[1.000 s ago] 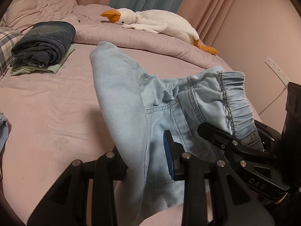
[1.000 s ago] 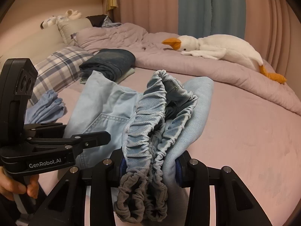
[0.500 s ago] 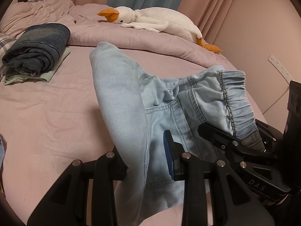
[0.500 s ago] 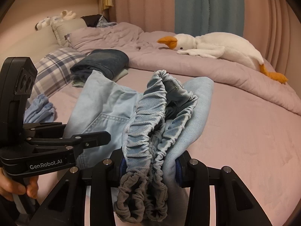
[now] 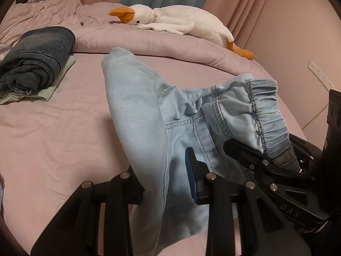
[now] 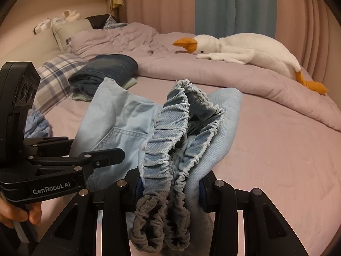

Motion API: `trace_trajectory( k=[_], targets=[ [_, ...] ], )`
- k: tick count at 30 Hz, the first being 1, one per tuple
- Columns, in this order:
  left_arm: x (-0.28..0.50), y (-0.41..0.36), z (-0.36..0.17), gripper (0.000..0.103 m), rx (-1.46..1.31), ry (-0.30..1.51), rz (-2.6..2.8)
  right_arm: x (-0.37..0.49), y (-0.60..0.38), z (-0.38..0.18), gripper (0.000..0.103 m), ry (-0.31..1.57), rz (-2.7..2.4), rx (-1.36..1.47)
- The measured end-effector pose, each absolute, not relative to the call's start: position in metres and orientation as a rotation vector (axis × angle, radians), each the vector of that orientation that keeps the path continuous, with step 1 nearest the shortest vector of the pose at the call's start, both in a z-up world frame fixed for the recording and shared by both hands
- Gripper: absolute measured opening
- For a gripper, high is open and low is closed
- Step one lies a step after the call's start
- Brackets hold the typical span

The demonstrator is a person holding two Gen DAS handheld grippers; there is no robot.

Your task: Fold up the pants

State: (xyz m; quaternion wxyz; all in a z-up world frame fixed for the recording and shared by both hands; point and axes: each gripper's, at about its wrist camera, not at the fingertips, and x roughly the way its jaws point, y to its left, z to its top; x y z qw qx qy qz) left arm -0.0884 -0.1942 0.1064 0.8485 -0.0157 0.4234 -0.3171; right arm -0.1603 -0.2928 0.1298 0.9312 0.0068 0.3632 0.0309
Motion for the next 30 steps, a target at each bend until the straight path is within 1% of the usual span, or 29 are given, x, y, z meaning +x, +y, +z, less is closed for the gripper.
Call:
trace_trajectory(
  k=[11, 30],
  targets=[
    [-0.071, -0.2, 0.09, 0.03, -0.028, 0.924, -0.648, -0.143, -0.295, 0.117, 0.042, 0.774, 0.065, 0.029],
    [-0.049, -0.194, 0.062, 0.03, 0.002, 0.962, -0.594, -0.117, -0.319, 0.085, 0.042, 0.889, 0.051, 0.14]
  ],
)
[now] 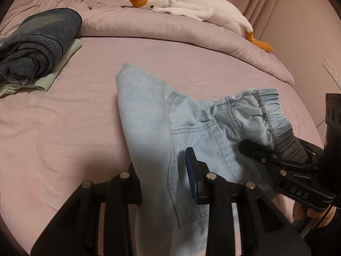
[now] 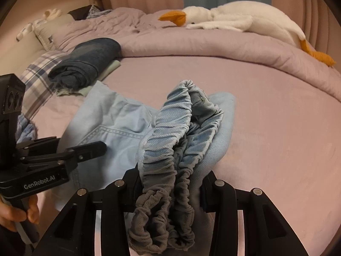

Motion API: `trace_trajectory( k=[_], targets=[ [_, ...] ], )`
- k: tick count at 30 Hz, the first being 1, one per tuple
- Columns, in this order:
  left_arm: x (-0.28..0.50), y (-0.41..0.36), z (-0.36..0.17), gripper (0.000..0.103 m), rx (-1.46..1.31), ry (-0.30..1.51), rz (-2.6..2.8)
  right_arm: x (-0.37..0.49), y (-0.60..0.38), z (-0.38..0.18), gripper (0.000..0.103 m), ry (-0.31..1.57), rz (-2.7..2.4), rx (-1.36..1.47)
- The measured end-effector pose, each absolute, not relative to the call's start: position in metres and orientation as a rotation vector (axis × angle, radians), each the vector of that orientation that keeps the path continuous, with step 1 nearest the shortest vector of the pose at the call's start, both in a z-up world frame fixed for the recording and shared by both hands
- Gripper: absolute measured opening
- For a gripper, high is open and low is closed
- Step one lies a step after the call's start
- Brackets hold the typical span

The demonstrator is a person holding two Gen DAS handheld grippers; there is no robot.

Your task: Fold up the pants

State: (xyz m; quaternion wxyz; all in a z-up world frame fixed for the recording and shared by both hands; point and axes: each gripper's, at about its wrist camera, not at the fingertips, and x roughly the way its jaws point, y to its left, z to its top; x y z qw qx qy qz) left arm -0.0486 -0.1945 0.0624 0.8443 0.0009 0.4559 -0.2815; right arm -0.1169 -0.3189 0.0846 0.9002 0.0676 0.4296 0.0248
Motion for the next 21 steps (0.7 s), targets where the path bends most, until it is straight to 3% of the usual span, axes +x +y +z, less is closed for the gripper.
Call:
trace_trajectory(
  k=[4, 6, 9, 11, 13, 21],
  targets=[
    [-0.044, -0.189, 0.056, 0.03, 0.015, 0.971, -0.572, -0.116, -0.327, 0.077, 0.042, 0.908, 0.043, 0.173],
    [-0.042, -0.185, 0.052, 0.036, 0.025, 0.975, -0.555, -0.116, -0.332, 0.073, 0.043, 0.918, 0.043, 0.199],
    [-0.04, -0.18, 0.045, 0.042, 0.023, 0.989, -0.55, -0.116, -0.343, 0.064, 0.051, 0.941, 0.04, 0.258],
    [-0.04, -0.177, 0.041, 0.055, 0.028, 0.992, -0.538, -0.116, -0.349, 0.059, 0.062, 0.956, 0.034, 0.299],
    [-0.04, -0.173, 0.04, 0.064, 0.024, 0.992, -0.52, -0.117, -0.357, 0.055, 0.066, 0.963, 0.043, 0.355],
    [-0.061, -0.148, 0.041, 0.07, 0.005, 0.994, -0.504, -0.136, -0.358, 0.069, 0.067, 0.944, 0.029, 0.373]
  ],
)
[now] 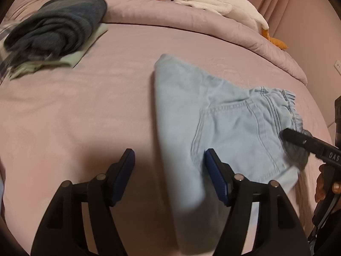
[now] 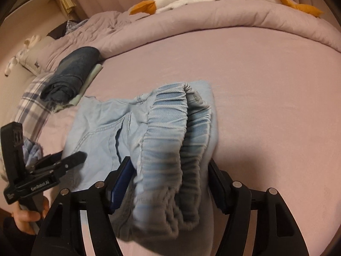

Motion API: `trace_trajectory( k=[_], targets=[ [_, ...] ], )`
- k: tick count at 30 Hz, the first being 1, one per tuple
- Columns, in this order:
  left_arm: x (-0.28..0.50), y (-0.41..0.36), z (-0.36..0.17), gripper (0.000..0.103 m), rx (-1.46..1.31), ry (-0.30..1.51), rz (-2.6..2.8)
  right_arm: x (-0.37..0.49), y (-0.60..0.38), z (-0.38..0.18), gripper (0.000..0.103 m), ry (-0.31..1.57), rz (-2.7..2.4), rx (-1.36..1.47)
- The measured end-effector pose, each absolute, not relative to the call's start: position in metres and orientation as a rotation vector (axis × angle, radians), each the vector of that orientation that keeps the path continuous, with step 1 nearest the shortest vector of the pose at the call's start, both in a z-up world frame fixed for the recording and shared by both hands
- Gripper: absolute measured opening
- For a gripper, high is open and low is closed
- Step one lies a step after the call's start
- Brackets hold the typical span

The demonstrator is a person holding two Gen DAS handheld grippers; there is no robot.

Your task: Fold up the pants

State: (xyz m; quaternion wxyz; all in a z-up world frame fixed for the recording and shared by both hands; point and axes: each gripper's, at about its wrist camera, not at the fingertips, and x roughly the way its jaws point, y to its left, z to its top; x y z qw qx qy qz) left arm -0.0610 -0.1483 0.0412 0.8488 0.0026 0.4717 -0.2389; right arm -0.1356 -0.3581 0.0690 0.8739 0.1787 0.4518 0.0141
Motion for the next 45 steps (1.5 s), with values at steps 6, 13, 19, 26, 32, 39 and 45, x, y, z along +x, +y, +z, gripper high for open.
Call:
trace_trajectory(
  k=[6, 13, 19, 26, 32, 39, 45],
  targets=[
    [-0.077, -0.141, 0.036, 0.073, 0.027, 0.982, -0.497, -0.142, -0.363, 0.056, 0.068, 0.981, -0.012, 0.342],
    [-0.094, -0.13, 0.037, 0.073, 0.017, 0.988, -0.489, -0.15, -0.348, 0.067, 0.068, 0.959, -0.017, 0.308],
    [-0.1, -0.134, 0.042, 0.072, 0.022, 1.0, -0.463, -0.152, -0.349, 0.053, 0.07, 0.988, -0.044, 0.292],
    [-0.124, -0.136, 0.073, 0.085, 0.039, 0.961, -0.46, -0.178, -0.345, 0.084, 0.07, 0.947, -0.076, 0.287],
    [-0.15, -0.139, 0.11, 0.102, 0.035, 0.91, -0.444, -0.204, -0.337, 0.115, 0.099, 0.892, -0.082, 0.26],
    [-0.174, -0.143, 0.136, 0.102, 0.038, 0.929, -0.408, -0.227, -0.323, 0.15, 0.102, 0.81, -0.062, 0.22],
    [-0.184, -0.149, 0.125, 0.102, 0.089, 0.935, -0.356, -0.223, -0.315, 0.126, 0.102, 0.881, -0.083, 0.177]
  ],
)
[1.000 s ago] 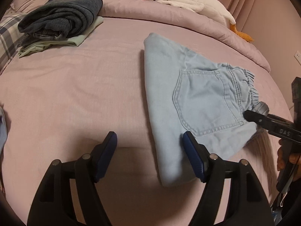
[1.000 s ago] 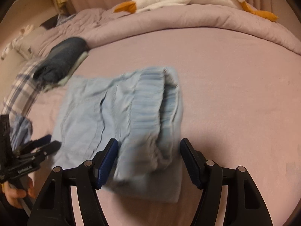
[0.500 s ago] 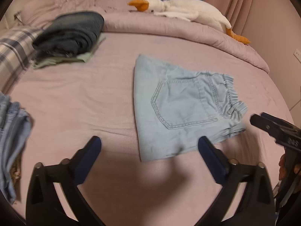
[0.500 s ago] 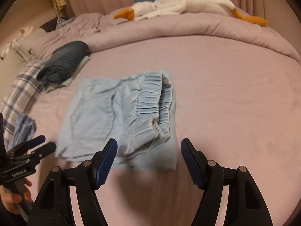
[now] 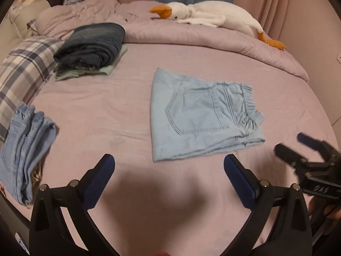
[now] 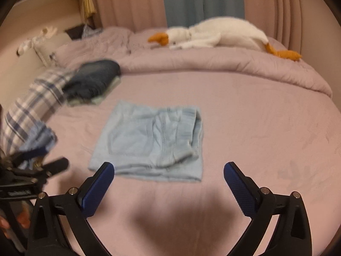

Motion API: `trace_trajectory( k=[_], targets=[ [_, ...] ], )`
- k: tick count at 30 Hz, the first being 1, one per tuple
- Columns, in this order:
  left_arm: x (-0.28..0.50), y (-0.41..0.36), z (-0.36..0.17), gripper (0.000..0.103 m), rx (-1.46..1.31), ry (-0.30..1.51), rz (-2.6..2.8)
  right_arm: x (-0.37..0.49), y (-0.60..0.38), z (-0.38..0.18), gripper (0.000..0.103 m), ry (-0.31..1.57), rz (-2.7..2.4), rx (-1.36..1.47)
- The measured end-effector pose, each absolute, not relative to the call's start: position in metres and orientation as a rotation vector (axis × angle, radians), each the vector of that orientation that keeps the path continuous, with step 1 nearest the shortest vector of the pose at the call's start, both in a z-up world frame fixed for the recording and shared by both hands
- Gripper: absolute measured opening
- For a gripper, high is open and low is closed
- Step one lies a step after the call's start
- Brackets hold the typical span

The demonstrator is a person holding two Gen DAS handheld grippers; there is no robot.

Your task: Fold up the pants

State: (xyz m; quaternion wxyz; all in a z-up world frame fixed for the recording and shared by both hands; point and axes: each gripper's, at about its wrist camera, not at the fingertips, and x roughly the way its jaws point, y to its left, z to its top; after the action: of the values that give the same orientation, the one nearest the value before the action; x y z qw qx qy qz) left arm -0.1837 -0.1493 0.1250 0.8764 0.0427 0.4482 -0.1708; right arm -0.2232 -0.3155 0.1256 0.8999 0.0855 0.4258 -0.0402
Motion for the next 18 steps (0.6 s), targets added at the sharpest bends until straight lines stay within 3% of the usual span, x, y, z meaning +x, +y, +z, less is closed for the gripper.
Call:
trace_trajectory(
  k=[18],
  targets=[
    [-0.196, -0.155, 0.131, 0.102, 0.109, 0.911, -0.359, -0.232, -0.31, 0.128, 0.102, 0.863, -0.069, 0.207]
  ],
)
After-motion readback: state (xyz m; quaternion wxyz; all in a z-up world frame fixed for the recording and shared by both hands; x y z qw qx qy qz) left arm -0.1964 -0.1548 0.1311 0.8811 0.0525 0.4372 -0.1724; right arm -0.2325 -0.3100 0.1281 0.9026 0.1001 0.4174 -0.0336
